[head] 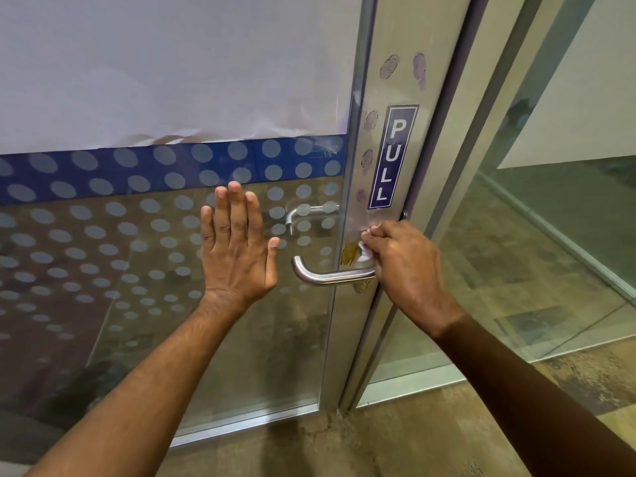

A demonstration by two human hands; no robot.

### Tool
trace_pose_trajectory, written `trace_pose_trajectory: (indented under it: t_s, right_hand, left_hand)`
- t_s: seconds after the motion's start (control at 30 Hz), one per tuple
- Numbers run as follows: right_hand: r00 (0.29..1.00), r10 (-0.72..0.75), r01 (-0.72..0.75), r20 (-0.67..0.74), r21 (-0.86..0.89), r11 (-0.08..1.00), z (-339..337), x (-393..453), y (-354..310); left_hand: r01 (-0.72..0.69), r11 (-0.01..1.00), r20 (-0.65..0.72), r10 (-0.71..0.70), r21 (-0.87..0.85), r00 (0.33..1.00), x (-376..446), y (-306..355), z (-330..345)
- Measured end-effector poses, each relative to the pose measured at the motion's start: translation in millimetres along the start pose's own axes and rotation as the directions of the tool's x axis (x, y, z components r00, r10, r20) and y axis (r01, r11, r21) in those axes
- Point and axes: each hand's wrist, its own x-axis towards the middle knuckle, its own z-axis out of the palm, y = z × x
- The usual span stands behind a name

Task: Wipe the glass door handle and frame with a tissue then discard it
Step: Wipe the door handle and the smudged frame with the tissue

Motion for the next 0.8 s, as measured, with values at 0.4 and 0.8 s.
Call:
trace_pose_trajectory:
  t_s: [0.4,0.8]
  right_hand:
    - [0.764,0.640,-0.443,-0.082,0.654,0.613,21,-6,-7]
    - [0.993,0.027,-0.023,-0.114,0.033,0.999,5,-1,-16]
  left_hand:
    - [0.009,1.000,0.014,-0.009,0.007,1.000,1,1,-2]
    - [-0.004,1.000,-0.003,0.004,0.007,1.000,1,0,0]
